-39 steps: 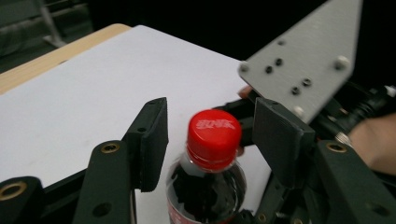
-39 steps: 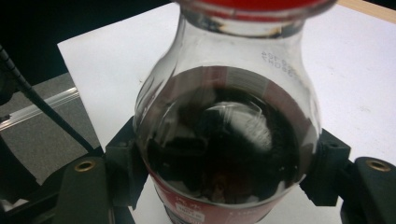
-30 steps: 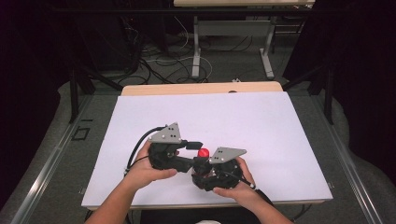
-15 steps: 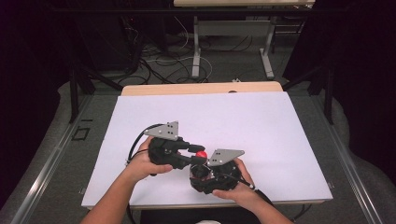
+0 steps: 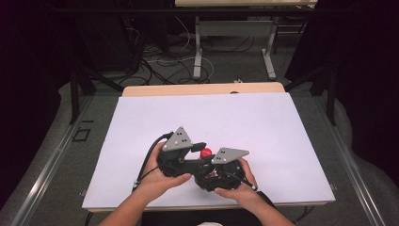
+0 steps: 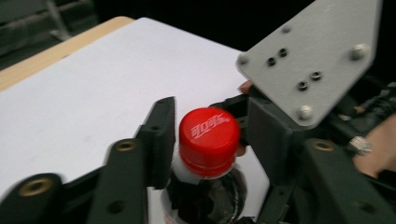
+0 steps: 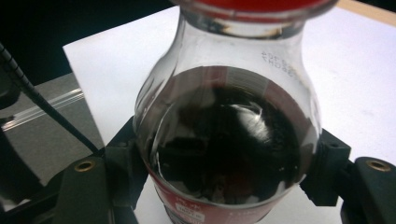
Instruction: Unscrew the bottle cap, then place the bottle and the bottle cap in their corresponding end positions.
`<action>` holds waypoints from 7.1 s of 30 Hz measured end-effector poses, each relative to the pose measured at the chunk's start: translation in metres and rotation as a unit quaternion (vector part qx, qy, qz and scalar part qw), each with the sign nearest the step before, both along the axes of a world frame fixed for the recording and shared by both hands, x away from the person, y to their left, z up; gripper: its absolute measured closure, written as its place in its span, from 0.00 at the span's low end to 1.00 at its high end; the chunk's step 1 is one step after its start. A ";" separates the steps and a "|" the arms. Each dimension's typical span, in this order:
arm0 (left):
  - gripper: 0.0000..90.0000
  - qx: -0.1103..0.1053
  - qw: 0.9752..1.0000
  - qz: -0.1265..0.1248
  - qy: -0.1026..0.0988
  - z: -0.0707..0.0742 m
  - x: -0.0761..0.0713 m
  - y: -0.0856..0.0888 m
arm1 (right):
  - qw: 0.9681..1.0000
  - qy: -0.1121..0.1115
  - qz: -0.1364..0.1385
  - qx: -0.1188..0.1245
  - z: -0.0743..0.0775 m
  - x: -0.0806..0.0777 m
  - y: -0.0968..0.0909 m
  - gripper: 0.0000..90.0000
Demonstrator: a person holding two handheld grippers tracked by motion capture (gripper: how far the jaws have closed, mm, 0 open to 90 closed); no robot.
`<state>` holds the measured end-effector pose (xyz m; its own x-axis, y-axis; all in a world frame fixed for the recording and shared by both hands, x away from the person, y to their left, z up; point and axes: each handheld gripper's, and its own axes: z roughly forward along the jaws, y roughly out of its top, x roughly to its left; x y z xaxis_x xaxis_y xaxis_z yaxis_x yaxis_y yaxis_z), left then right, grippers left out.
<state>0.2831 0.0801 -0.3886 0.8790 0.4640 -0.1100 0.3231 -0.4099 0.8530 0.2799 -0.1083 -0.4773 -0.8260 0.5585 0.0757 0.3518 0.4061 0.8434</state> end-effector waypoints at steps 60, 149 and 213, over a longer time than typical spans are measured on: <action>0.62 0.006 0.996 0.074 -0.057 -0.009 -0.026 -0.007 | 1.000 0.004 -0.012 0.001 0.000 -0.001 0.002 0.33; 0.56 -0.019 0.999 0.026 -0.036 -0.010 -0.013 0.010 | 1.000 0.002 -0.011 0.002 0.000 -0.003 0.001 0.33; 0.68 0.001 0.988 0.156 0.006 -0.040 0.031 0.060 | 0.994 -0.037 -0.104 -0.012 0.015 0.046 -0.024 0.33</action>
